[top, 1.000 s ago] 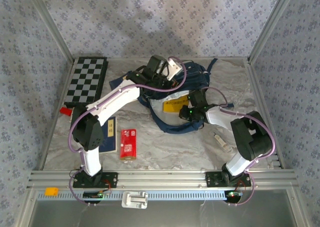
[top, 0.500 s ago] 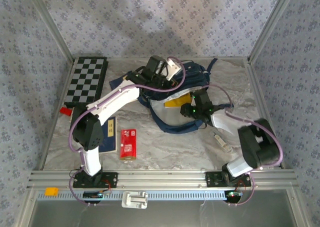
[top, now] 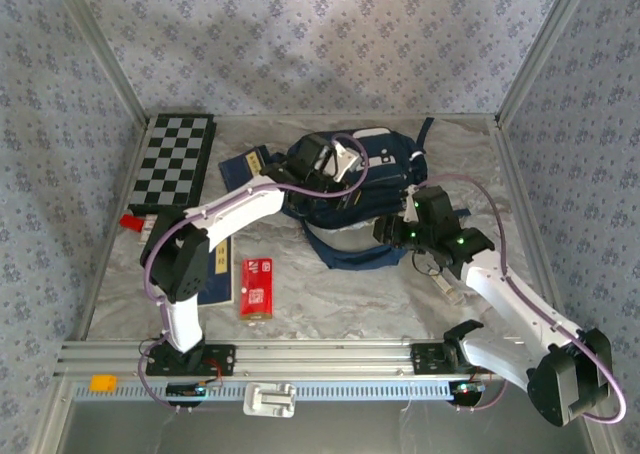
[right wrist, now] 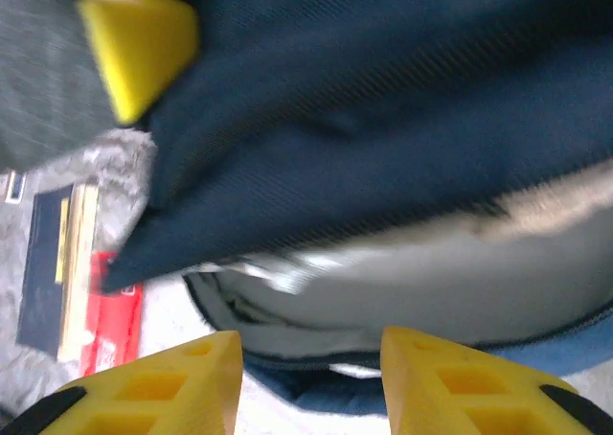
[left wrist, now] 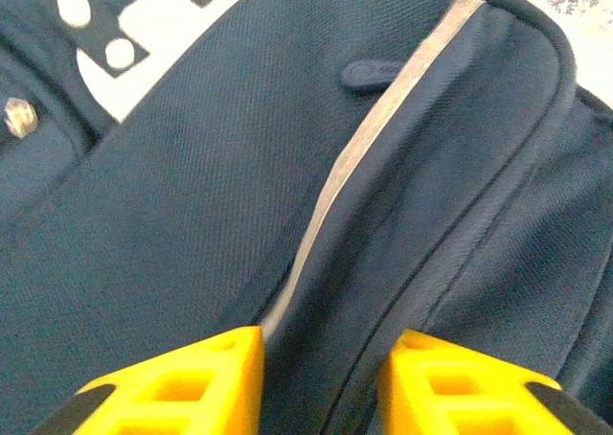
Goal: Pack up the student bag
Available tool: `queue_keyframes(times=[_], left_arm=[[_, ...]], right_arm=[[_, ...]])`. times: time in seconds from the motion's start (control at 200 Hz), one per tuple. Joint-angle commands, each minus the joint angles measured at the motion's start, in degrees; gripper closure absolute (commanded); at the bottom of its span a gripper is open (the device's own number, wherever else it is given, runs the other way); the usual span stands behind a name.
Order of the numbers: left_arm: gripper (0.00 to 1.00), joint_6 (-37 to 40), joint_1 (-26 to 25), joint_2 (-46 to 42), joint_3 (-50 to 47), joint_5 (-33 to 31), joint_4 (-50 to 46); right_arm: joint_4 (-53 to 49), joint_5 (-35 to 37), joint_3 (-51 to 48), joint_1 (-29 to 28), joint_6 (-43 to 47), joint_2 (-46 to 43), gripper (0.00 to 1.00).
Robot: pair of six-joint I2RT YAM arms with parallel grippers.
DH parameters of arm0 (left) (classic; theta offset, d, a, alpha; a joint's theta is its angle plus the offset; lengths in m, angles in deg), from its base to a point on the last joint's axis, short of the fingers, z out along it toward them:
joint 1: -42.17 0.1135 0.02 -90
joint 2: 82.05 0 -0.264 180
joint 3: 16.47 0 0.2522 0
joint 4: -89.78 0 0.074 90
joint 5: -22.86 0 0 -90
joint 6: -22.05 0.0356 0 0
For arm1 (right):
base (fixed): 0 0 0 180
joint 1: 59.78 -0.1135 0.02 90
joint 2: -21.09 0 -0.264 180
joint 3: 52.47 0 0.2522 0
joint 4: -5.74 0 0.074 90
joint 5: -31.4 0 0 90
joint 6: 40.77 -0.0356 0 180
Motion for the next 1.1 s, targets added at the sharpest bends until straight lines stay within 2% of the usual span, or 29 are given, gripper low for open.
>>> queue_keyframes(times=[0.0,0.215,0.355,0.55,0.715,0.845,1.004,1.094], left_arm=[[0.56,-10.3,0.7,-8.2,-5.0,0.7,6.8],[0.44,-23.2,6.7,-22.8,-22.9,-0.4,10.5],[0.35,-23.3,10.8,-33.5,-30.4,-6.3,4.7],[0.3,-23.5,22.2,-40.1,-36.6,-5.8,-1.7],[0.3,-23.7,32.0,-39.9,-38.4,-2.8,-2.3],[0.3,-23.8,37.0,-37.1,-38.2,-2.6,-2.1],[0.31,-25.4,39.3,-33.8,-38.6,-2.2,1.2],[0.31,-25.9,39.3,-32.0,-38.5,-2.1,2.4]], right_arm=[[-3.1,-4.7,5.3,-1.9,-0.9,2.4,0.55],[-1.8,-3.6,13.9,-7.8,-0.7,13.9,0.52],[1.5,-1.5,19.4,-12.1,-1.9,22.9,0.5],[7.9,-1.2,29.9,-16.3,-6.8,38.8,0.48],[7.6,0.0,42.1,-19.7,-8.3,51.5,0.48],[8.2,1.3,49.3,-21.5,-9.5,59.9,0.47],[6.1,2.7,58.2,-21.6,-6.5,68.9,0.46],[7.8,1.8,59.9,-20.1,-6.9,72.4,0.45]])
